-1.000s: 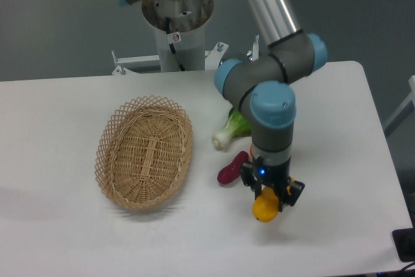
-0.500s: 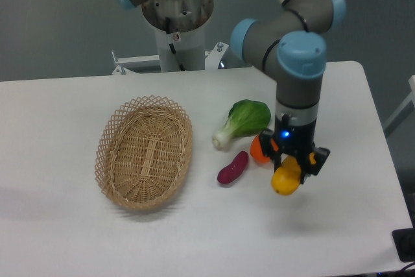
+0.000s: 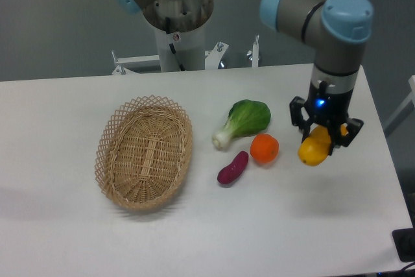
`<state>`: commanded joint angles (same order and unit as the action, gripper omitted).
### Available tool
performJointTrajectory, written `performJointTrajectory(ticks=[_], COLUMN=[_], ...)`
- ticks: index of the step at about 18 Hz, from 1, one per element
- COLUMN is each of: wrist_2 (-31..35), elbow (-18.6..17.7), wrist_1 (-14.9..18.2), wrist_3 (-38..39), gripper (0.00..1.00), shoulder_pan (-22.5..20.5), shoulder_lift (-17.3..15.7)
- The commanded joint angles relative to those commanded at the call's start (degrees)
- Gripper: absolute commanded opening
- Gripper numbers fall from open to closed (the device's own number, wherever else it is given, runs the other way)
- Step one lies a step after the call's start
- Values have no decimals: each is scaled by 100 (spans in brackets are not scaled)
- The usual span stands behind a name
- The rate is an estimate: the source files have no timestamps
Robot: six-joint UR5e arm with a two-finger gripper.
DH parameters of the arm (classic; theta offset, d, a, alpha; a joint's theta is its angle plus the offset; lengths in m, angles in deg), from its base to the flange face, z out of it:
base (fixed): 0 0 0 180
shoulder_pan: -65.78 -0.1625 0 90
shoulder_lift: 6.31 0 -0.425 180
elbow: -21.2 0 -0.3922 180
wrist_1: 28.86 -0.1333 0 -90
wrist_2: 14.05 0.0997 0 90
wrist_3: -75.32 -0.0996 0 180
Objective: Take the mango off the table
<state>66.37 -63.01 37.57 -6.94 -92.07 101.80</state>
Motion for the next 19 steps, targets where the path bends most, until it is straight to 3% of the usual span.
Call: performJointTrajectory(ticks=[19], wrist_2=[26], elbow=[124], wrist_1=[115], wrist_3=[-9], gripper=[52], shoulder_pan=[-27], shoulder_lift=[-26])
